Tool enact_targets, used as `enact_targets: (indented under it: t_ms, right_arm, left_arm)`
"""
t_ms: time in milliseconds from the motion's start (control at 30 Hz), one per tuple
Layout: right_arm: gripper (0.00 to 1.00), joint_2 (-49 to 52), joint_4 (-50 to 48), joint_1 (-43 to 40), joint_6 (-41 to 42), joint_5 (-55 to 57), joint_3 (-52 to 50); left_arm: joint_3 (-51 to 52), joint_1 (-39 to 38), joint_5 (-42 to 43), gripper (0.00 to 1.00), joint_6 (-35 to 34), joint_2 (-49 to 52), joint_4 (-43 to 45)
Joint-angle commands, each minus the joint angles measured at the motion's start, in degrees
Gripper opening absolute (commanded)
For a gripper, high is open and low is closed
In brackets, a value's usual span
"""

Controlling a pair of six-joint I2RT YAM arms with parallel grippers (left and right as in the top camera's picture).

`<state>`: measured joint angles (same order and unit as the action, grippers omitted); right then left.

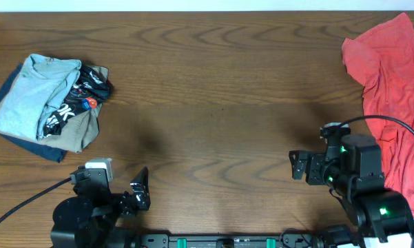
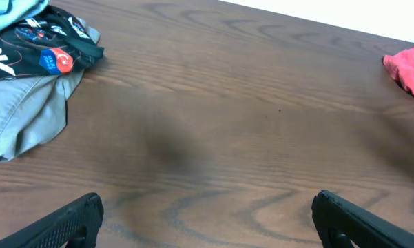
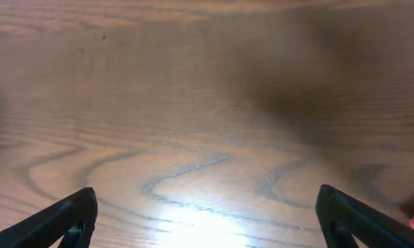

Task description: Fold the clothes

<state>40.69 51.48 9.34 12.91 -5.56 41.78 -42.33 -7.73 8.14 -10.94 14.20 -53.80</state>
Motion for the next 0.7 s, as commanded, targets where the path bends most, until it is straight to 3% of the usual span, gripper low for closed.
enact_targets:
  t_ms: [0, 467, 667]
  right_arm:
    - [0.99, -3.7, -2.4, 0.4, -1.8, 1.7, -2.3]
    - [0.99, -33.8, -33.1, -0.4, -10.1, 1.0, -28.1]
    - [0.99, -40.3, -42.7, -3.4, -10.9, 1.0, -36.0]
  left_arm:
    - [0.5, -0.3, -0.9, 0.98, -0.7, -0.2, -0.1]
    - [0.5, -0.3, -0.9, 0.98, -0.7, -0.2, -0.1]
    - [0.5, -0.3, -0.9, 0.98, -0.7, -0.2, -0.1]
